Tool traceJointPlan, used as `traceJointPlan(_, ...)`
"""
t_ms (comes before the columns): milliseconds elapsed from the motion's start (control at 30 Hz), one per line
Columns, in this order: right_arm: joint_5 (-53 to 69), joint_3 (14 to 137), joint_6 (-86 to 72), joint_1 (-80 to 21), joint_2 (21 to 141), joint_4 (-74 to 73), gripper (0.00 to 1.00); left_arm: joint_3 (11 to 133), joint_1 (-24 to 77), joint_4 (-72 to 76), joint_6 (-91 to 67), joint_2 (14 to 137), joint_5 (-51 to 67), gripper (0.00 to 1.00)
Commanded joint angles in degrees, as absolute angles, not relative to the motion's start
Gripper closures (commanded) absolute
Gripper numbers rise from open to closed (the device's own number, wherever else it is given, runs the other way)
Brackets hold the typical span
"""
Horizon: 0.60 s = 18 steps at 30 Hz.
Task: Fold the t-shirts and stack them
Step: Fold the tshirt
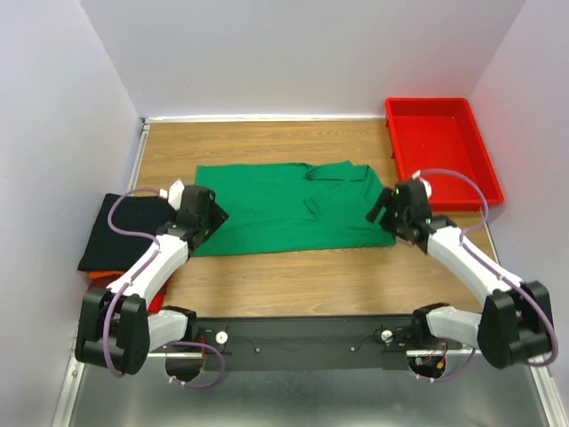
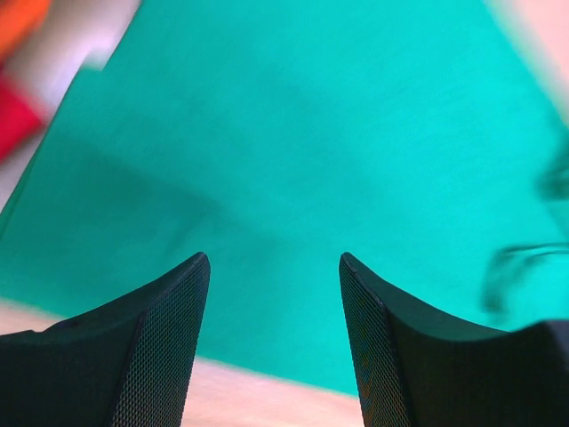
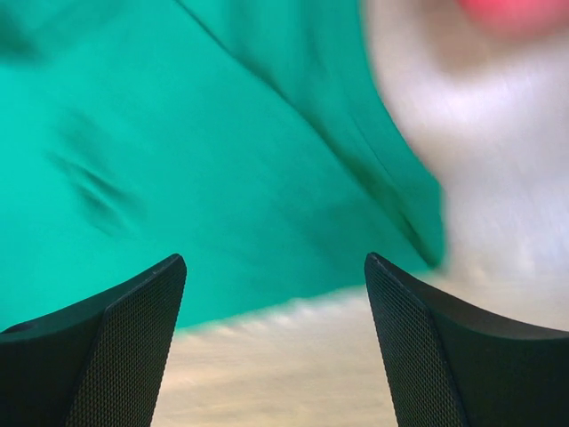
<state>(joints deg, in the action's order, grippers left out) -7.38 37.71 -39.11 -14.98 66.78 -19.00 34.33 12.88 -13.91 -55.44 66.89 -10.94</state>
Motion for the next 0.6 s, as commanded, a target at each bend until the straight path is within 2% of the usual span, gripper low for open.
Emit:
traceJointPlan(0, -9.4, 52.3, -35.6, -14.8, 76.3, -16.4, 0.13, 45.0, 13.0, -14.2, -53.1, 68.7, -15.8, 0.32)
traceJointPlan(167, -8.0, 67.9, -30.1, -14.8, 93.6, -9.9, 0.21, 55.4, 11.5, -14.9, -52.4, 80.0, -15.9, 0.32)
traceJointPlan(333, -7.6, 84.1, -24.6, -14.4, 110.5, -9.9, 0.28, 69.1, 8.1, -19.3, -50.8, 93.4, -17.5, 0.32)
traceJointPlan(567, -4.5, 91.8, -20.7, -14.4, 118.7, -9.9, 0.34, 82.9, 4.3, -24.2, -50.1, 107.4, -22.7, 0.33)
